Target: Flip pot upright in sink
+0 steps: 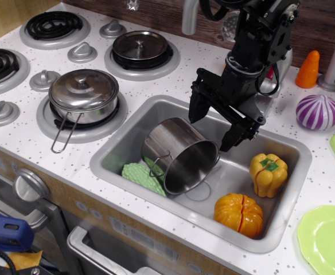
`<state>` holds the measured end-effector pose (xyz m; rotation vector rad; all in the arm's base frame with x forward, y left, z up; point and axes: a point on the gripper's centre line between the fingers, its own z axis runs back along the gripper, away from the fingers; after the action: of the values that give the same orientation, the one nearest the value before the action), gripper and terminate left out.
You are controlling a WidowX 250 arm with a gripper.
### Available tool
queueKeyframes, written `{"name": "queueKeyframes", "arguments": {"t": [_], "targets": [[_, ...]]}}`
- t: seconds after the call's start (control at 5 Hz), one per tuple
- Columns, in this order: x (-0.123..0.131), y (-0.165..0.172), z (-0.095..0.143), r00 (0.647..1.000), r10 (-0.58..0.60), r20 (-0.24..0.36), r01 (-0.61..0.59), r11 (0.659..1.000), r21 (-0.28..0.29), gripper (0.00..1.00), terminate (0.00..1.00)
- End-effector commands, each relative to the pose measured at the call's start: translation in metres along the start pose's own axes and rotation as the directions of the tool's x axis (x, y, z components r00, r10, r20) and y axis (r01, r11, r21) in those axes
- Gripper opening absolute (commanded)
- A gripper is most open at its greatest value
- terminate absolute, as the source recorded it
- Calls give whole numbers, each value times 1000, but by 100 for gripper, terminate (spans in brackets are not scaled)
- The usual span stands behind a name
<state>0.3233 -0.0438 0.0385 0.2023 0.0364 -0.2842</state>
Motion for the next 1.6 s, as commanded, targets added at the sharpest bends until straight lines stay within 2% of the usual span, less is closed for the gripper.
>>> {"name": "queueKeyframes", "arguments": {"t": [0.0, 0.4, 0.6, 0.8, 1.0, 1.2, 1.4], "targets": [[0, 0, 0, 1000, 0, 0, 0, 1000, 0, 100, 0], [-1, -1, -8, 998, -39, -54, 47, 985, 163, 100, 0], [-3, 0, -15, 995, -47, -88, 69, 959, 276, 100, 0], [-7, 4, -23, 991, -62, -122, 107, 907, 408, 100, 0], [-10, 10, -26, 990, -70, -120, 116, 887, 446, 100, 0], [-18, 22, -36, 989, -90, -117, 140, 824, 549, 100, 0], [-23, 31, -40, 991, -115, -74, 137, 814, 565, 100, 0]]}}
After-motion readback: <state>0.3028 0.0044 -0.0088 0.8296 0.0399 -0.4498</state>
